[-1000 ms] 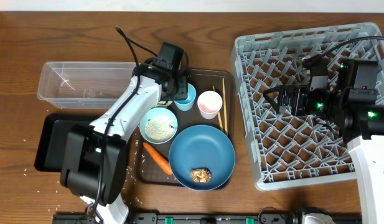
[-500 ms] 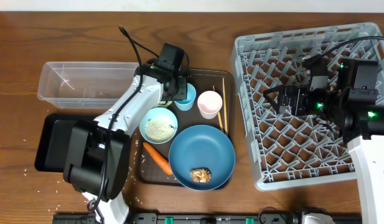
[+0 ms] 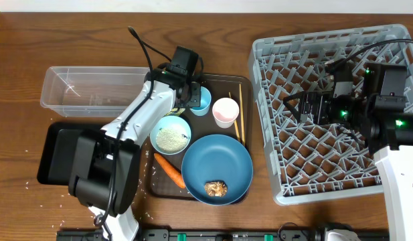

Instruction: Sort waste into correct bins and load items into the dishwasher rack

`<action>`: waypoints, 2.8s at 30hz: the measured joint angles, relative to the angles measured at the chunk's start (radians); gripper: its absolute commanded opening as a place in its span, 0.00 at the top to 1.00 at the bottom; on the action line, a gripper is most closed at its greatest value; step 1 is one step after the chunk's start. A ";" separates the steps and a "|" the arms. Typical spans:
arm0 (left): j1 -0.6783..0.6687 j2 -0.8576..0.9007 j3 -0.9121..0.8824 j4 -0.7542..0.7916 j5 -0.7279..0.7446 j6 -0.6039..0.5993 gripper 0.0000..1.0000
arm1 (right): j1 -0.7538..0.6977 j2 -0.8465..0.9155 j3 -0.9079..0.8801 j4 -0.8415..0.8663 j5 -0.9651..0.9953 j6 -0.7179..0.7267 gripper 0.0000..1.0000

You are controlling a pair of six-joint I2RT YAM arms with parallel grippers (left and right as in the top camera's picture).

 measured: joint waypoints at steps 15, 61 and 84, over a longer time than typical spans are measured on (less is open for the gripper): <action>0.014 -0.062 0.002 -0.129 0.000 0.000 0.94 | 0.000 0.000 0.000 -0.003 0.000 0.000 0.01; 0.142 -0.470 0.004 0.018 1.445 0.169 0.94 | 0.327 0.000 0.003 0.409 -0.770 -0.255 0.44; 0.351 -0.470 0.004 0.043 1.323 0.115 0.11 | -0.217 -0.156 0.009 0.008 0.051 0.085 0.44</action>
